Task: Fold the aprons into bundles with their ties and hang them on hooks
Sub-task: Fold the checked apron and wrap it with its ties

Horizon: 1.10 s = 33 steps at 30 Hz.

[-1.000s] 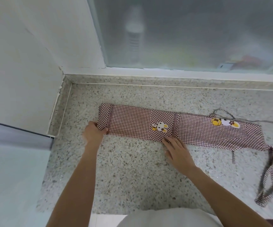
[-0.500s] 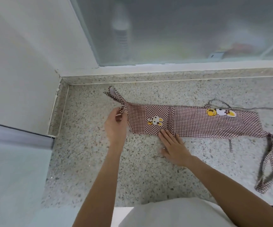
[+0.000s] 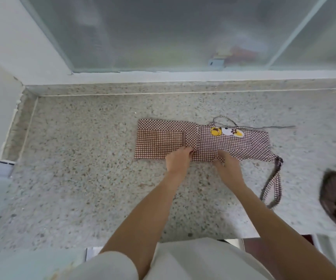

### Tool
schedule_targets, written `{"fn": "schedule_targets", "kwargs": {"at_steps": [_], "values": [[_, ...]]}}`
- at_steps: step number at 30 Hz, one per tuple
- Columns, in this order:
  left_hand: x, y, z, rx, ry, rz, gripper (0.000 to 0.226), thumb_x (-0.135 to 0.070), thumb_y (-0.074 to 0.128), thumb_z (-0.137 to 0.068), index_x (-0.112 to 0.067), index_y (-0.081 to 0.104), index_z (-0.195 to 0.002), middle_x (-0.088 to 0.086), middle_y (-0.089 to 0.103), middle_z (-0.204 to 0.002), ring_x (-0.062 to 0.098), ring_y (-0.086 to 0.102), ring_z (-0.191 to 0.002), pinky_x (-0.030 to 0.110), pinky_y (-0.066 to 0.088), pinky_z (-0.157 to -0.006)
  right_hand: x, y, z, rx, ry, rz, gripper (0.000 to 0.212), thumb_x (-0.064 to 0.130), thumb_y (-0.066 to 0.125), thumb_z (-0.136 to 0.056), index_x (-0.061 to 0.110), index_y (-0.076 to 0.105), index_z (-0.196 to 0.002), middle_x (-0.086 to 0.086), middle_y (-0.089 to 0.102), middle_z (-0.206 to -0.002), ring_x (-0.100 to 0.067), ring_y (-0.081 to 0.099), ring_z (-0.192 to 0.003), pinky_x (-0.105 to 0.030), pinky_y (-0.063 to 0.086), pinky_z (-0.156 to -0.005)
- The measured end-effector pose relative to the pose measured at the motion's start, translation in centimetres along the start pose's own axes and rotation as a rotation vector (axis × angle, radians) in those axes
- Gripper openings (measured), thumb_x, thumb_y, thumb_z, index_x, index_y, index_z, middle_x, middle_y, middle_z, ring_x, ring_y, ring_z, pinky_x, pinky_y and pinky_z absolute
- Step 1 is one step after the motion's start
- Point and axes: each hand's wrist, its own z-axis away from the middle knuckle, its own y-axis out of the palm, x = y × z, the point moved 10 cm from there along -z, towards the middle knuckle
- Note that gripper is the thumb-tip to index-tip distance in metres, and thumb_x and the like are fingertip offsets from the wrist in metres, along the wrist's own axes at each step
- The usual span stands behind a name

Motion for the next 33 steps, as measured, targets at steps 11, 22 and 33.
{"fn": "schedule_targets", "kwargs": {"at_steps": [11,22,33], "values": [[11.7,-4.1,6.1,-0.361,-0.385,0.309,0.061,-0.007,0.067,-0.077,-0.013,0.044,-0.134,0.013,0.045,-0.133,0.03,0.042,-0.12,0.041,0.039,-0.1,3.5,4.8,-3.6,0.228,0.022,-0.028,0.048,0.032,0.055,-0.092,0.006,0.039,-0.129,-0.012,0.059,-0.114,-0.028,0.058,-0.104,-0.032,0.043,-0.08],[16.2,-1.4,5.4,-0.254,-0.654,1.071,0.048,-0.004,0.068,-0.078,-0.023,0.048,-0.118,-0.006,0.061,-0.105,0.015,0.062,-0.097,0.021,0.05,-0.069,5.3,6.8,-4.4,0.112,0.091,0.144,0.084,0.024,0.07,-0.082,0.016,0.015,-0.146,-0.019,0.041,-0.126,-0.029,0.054,-0.1,-0.036,0.046,-0.083],[12.3,0.7,5.3,-0.301,-0.799,1.027,0.064,-0.029,0.079,-0.071,-0.017,0.048,-0.125,-0.003,0.062,-0.115,0.013,0.058,-0.103,0.03,0.045,-0.088,5.3,6.7,-4.9,0.07,0.055,0.088,0.076,0.023,0.071,-0.081,0.015,0.025,-0.141,-0.015,0.053,-0.123,-0.029,0.054,-0.109,-0.037,0.045,-0.089]]}}
